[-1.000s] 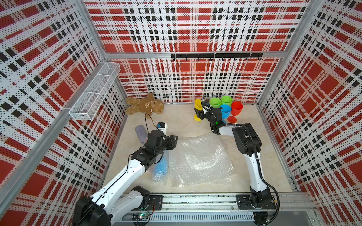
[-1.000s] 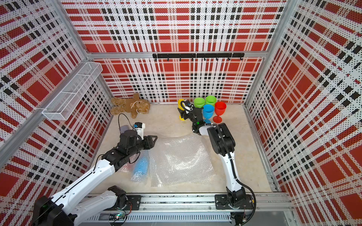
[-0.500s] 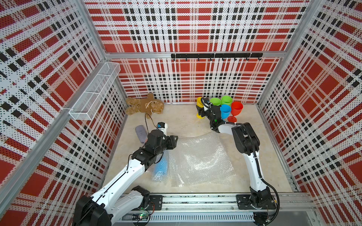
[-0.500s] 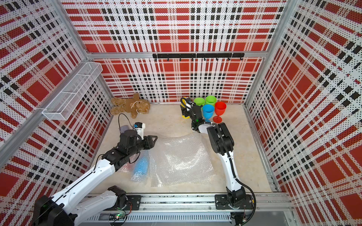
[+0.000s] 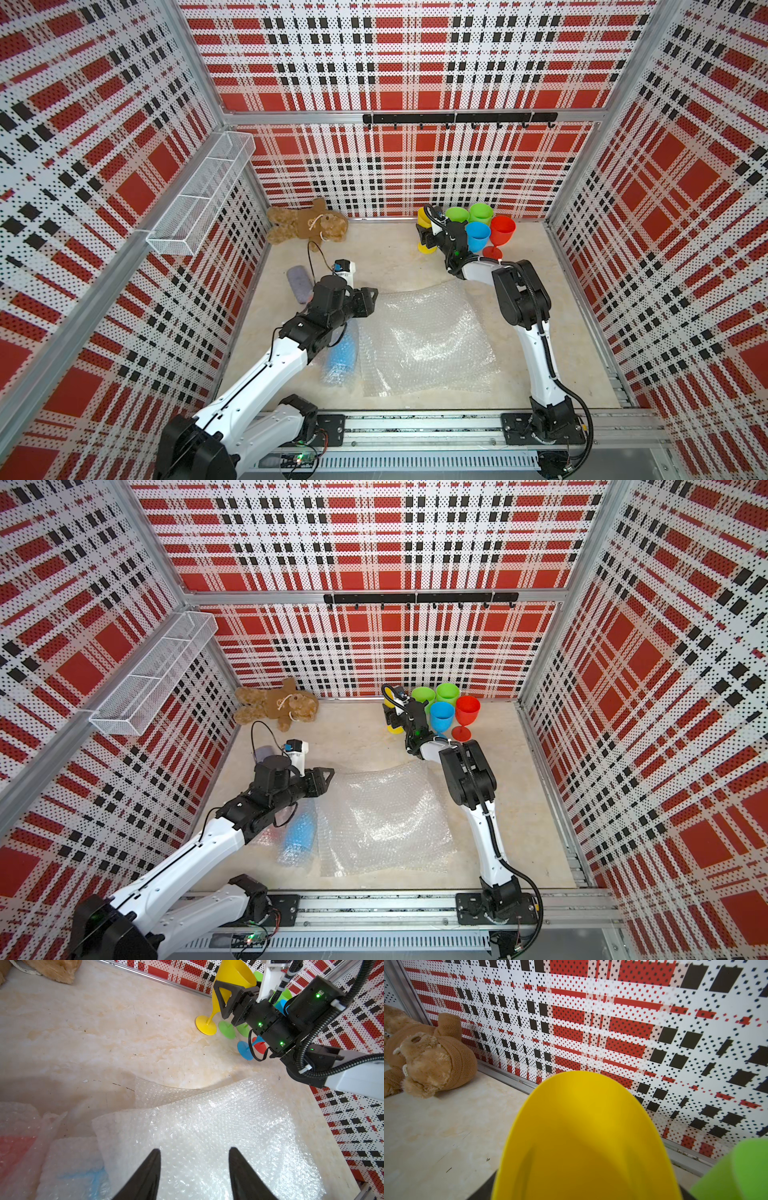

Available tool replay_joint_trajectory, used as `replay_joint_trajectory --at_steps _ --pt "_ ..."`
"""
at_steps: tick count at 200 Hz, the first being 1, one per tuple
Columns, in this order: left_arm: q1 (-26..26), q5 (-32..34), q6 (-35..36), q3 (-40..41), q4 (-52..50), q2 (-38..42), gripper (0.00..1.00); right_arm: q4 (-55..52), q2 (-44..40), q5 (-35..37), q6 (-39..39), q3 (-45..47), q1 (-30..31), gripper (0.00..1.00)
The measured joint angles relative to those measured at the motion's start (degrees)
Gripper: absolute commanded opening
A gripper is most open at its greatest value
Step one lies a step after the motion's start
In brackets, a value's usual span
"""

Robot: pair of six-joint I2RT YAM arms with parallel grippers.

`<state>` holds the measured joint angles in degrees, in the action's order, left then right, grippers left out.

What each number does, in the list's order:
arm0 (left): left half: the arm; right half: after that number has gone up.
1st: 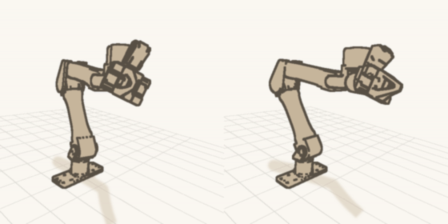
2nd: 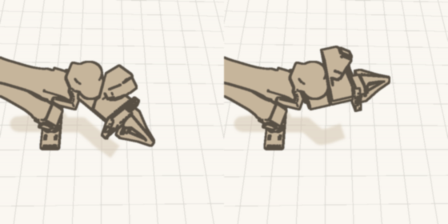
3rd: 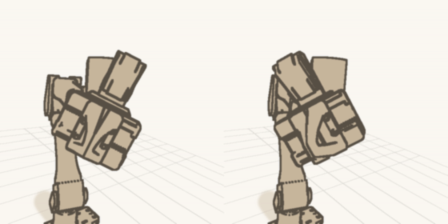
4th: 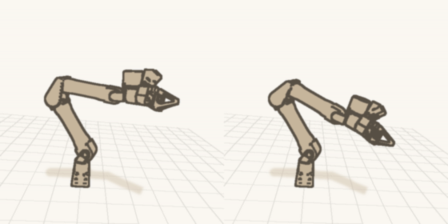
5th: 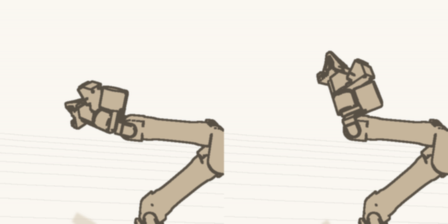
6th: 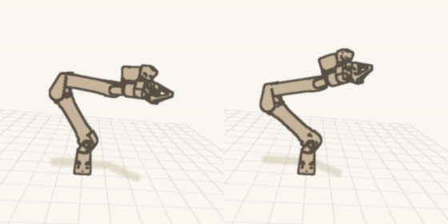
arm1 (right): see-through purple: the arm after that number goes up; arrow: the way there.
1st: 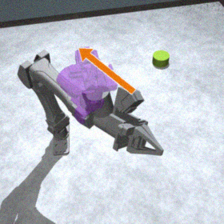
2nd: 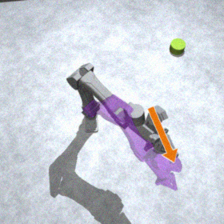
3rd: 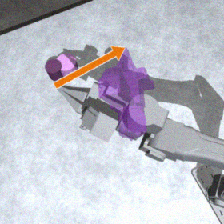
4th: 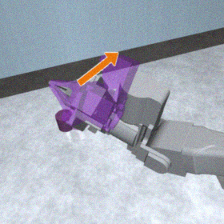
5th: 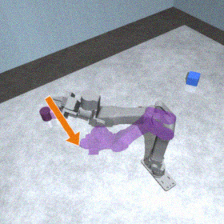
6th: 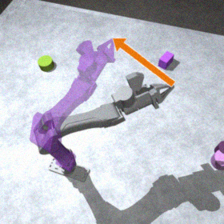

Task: Unpack wine glasses from bubble wrap
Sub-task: Place the wine glass at the center of the board.

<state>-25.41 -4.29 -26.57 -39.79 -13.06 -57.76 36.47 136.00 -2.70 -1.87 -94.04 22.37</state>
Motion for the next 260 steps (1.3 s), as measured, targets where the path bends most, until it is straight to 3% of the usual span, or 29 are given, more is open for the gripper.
replay_joint_trajectory --at_steps 57,72,209,260 --pt "0.0 0.02 -0.02 0.0 0.02 0.0 0.56 0.13 0.0 0.22 0.0 0.02 -0.02 0.86" --pt "0.0 0.02 -0.02 0.0 0.02 0.0 0.56 0.28 0.0 0.28 0.33 0.15 -0.02 1.0" --pt "0.74 -0.04 -0.02 0.0 0.2 -0.02 0.56 2.67 -0.2 0.37 0.31 3.89 -0.07 1.0" --pt "0.96 -0.07 -0.04 0.0 0.22 -0.02 0.55 2.86 -4.42 0.42 0.07 4.0 -0.07 1.0"
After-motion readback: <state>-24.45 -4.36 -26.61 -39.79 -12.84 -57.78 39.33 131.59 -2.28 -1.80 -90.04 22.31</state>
